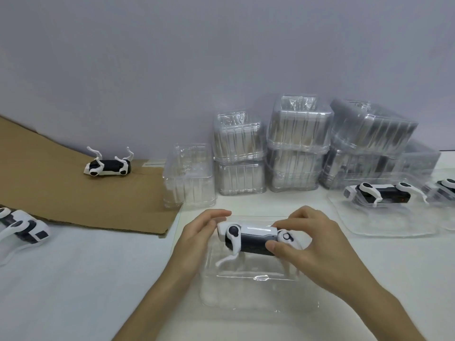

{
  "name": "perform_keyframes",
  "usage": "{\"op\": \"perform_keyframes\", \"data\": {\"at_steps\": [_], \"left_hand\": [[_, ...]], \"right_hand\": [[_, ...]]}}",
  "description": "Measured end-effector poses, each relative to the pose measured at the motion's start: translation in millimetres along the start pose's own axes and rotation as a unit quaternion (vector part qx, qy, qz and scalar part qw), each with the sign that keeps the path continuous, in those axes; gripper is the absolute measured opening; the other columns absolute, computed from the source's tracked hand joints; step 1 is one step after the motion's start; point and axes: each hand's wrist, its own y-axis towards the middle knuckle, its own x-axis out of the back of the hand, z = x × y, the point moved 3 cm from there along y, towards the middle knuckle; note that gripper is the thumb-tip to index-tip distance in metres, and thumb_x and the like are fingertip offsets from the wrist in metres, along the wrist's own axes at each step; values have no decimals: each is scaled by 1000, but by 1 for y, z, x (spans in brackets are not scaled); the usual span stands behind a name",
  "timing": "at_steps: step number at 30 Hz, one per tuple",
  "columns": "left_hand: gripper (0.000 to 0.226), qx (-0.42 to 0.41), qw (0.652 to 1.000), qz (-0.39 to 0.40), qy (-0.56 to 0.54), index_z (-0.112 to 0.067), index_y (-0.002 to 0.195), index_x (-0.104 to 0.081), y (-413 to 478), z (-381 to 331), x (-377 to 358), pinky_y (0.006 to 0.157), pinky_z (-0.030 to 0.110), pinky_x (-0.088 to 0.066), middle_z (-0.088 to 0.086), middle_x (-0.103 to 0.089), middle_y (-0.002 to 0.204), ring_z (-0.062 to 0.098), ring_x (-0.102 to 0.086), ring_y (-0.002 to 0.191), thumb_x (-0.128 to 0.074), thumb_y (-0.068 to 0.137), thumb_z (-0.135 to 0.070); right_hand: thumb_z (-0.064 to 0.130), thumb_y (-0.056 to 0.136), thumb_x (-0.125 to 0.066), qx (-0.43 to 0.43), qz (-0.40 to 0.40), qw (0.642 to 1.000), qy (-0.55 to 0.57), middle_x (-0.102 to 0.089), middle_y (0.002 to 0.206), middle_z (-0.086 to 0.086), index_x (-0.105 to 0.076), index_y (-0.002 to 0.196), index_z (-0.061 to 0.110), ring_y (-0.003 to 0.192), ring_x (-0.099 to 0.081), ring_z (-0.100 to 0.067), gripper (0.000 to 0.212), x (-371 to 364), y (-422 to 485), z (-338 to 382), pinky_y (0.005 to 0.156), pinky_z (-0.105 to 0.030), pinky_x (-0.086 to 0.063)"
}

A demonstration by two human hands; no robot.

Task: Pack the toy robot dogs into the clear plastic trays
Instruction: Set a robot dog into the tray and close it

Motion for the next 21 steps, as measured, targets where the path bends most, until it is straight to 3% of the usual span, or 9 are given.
{"op": "perform_keyframes", "data": {"at_steps": [5,9,12,16,18,21], "left_hand": [[25,-6,999,29,-24,-34,111,-73,-2,-1,-2,106,36,-44,-13,-71,114,12,-63,117,-56,94,-42],[13,-20,999,44,-2,-31,102,-75,-4,-6,-1,85,14,-45,-7,-73,105,8,-66,102,-63,97,-31],[12,-16,999,46,13,-28,97,-75,-4,-6,0,88,19,-45,-5,-73,103,8,-66,101,-64,97,-24],[19,-12,999,12,52,-33,88,-72,-6,-2,-4,84,18,-44,-20,-69,99,-2,-62,105,-75,88,-15],[24,-14,999,8,52,-38,92,-71,-6,-2,-4,85,17,-44,-21,-69,103,-3,-61,108,-75,88,-15],[34,15,999,-13,47,-45,113,-63,-5,0,-1,86,17,-45,-16,-67,111,-1,-61,109,-74,90,-22]], "right_hand": [[51,81,-72,3,0,999,-41,-52,98,18,-73,100,42,109,-34,13,21,-5,1,-2,91,-24,-29],[47,87,-69,19,30,998,-45,-52,94,16,-72,94,37,105,-41,2,13,-2,2,-4,84,-19,-32],[43,88,-69,32,41,997,-57,-52,93,14,-74,93,29,103,-41,2,15,2,3,-6,83,-10,-32],[40,86,-72,34,56,995,-69,-53,97,17,-74,100,27,106,-41,5,19,4,2,-10,84,-5,-31],[40,84,-74,30,44,997,-58,-54,100,20,-74,102,31,109,-41,8,20,4,3,-10,85,-2,-29],[44,77,-77,22,2,999,-32,-54,104,24,-73,99,39,112,-43,8,23,4,4,-8,87,-2,-29]]}}
